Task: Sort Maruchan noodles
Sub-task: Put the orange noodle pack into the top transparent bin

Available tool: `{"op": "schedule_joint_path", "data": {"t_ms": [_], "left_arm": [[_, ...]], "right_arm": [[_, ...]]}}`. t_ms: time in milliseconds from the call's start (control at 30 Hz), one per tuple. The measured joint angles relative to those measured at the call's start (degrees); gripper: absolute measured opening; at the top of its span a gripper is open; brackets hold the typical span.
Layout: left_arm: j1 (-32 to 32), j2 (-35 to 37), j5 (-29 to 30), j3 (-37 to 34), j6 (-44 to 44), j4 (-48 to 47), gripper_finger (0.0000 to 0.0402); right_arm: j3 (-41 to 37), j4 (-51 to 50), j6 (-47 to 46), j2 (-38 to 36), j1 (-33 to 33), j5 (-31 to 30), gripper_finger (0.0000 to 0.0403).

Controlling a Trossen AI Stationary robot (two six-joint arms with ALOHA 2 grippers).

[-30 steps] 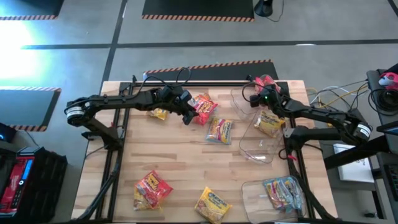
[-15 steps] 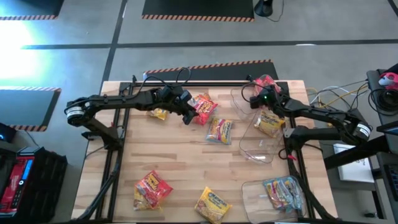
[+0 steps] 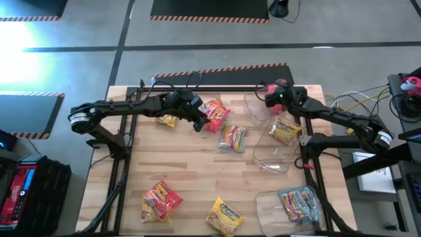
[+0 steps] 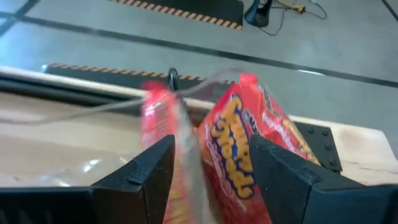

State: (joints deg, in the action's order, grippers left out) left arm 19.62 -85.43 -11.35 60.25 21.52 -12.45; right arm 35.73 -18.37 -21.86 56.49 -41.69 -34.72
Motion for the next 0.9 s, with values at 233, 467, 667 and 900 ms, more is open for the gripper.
{"op": "schedule_joint_path", "data": {"t_ms": [233,467,667,900], "left_arm": [[0.0,0.0,0.0,0.0,0.0,0.0,0.0146],[0.0,0.0,0.0,0.0,-1.0,0.0,0.0146],[0.3,0.0,0.0,0.0,-1.2,0.0,0.0146],[0.5,-0.6,-0.2,-0.1,-1.0,0.0,0.0146]], "right_arm": [[4.2,0.2,-0.8,0.0,0.0,2.8,0.0191],[5.1,1.9,-13.3,0.3,0.1,24.4,0.0191],[4.9,2.4,-17.4,3.7,0.2,32.2,0.0191],[4.9,9.5,-20.8,7.6,1.9,41.9,0.0191]]}}
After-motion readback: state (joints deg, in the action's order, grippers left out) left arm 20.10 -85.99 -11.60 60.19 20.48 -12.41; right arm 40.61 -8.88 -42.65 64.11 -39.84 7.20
